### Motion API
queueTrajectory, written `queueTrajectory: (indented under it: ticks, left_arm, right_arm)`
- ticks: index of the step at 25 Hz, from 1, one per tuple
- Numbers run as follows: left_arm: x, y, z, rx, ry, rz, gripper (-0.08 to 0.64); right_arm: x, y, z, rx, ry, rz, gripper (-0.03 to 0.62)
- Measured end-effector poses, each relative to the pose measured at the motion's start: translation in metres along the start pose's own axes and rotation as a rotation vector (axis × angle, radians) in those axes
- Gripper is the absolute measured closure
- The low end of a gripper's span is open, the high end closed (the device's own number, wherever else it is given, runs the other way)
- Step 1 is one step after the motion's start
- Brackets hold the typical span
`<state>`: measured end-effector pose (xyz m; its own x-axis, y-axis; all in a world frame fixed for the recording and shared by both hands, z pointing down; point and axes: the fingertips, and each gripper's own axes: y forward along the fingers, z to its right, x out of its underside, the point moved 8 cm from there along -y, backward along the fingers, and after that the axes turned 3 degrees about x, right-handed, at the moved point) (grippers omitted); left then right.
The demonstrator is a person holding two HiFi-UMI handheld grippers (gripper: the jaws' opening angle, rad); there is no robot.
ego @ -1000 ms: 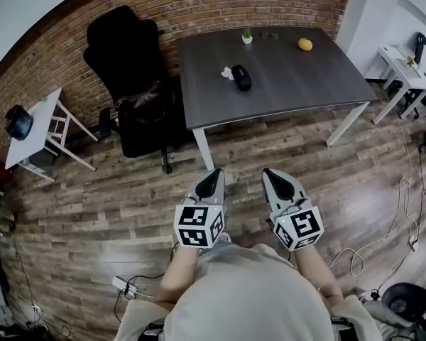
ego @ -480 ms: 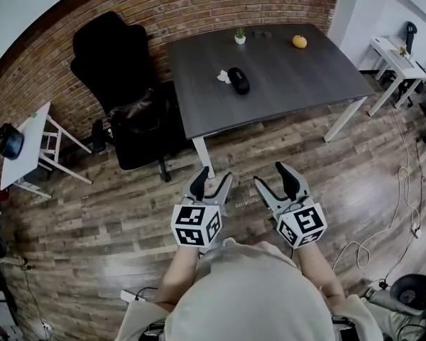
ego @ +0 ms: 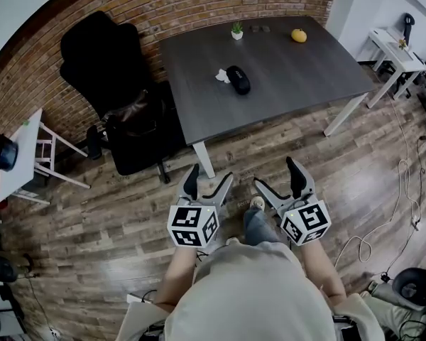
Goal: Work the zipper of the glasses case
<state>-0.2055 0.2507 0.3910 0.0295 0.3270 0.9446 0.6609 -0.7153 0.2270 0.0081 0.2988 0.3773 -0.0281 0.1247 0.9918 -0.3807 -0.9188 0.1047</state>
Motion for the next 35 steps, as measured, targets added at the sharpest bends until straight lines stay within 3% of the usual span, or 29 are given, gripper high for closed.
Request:
queueTrajectory:
  ticks: [10, 23, 30, 35]
  left_arm:
    - [-0.015, 0.081, -0.049, -0.046, -0.033, 0.0, 0.186]
    - [-0.078, 0.227, -0.099, -0.179, -0.149, 0.059, 0.187]
    - [-0.085, 0.27, -0.118, -0.236, -0.223, 0.077, 0.187]
    - [-0.074, 0.283, -0.129, -0.263, -0.272, 0.044, 0.187]
  right_arm:
    - [0.003, 0.098, 0.066, -0.056, 0.02, -0.019, 0.184]
    - [-0.015, 0.242, 0.196, -0.138, -0.05, -0.114, 0.184]
    - [0.002, 0.298, 0.225, -0.181, -0.069, -0.18, 0.184]
    - [0.028, 0.336, 0.231, -0.184, -0.04, -0.243, 0.184]
